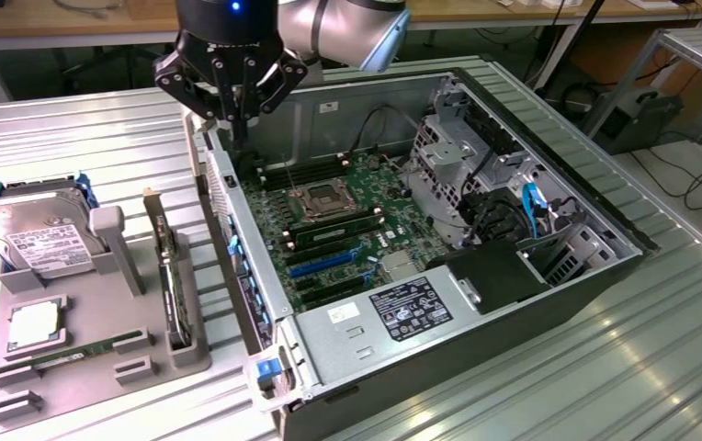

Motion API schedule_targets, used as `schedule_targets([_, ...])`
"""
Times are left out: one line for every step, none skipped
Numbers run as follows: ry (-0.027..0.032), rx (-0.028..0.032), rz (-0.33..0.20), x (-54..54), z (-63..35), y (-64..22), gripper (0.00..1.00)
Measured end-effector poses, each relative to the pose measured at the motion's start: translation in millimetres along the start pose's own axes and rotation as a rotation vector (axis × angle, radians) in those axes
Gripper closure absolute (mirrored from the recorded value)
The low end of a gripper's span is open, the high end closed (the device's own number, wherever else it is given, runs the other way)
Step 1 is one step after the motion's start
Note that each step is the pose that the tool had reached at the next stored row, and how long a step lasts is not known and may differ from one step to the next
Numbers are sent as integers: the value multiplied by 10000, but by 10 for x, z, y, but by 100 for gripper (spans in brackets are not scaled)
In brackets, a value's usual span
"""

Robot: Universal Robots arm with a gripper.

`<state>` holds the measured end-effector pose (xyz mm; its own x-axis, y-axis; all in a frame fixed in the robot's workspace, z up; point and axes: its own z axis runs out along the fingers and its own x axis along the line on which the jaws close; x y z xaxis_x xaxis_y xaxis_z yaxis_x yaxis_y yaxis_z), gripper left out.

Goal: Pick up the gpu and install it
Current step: 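Reach for the gpu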

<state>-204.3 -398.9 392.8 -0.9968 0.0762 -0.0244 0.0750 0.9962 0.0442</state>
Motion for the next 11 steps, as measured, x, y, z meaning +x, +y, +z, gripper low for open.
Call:
schedule_targets([0,4,0,1,0,0,89])
schedule_targets([0,10,1,3,0,0,89])
schedule_targets([-1,12,1,7,1,-1,89])
schedule_targets([-3,12,0,9,2,-1,89])
schedule_targets([-3,12,0,12,3,-1,89])
schedule_targets([-2,13,0,16,3,-1,89])
schedule_targets([-3,14,0,20,2,-2,89])
schedule_targets([-2,14,0,23,2,-2,89])
schedule_targets([-2,14,0,26,2,-2,89])
schedule_targets([-2,13,0,32,3,-2,89])
schedule_targets([-2,14,0,37,3,-3,89])
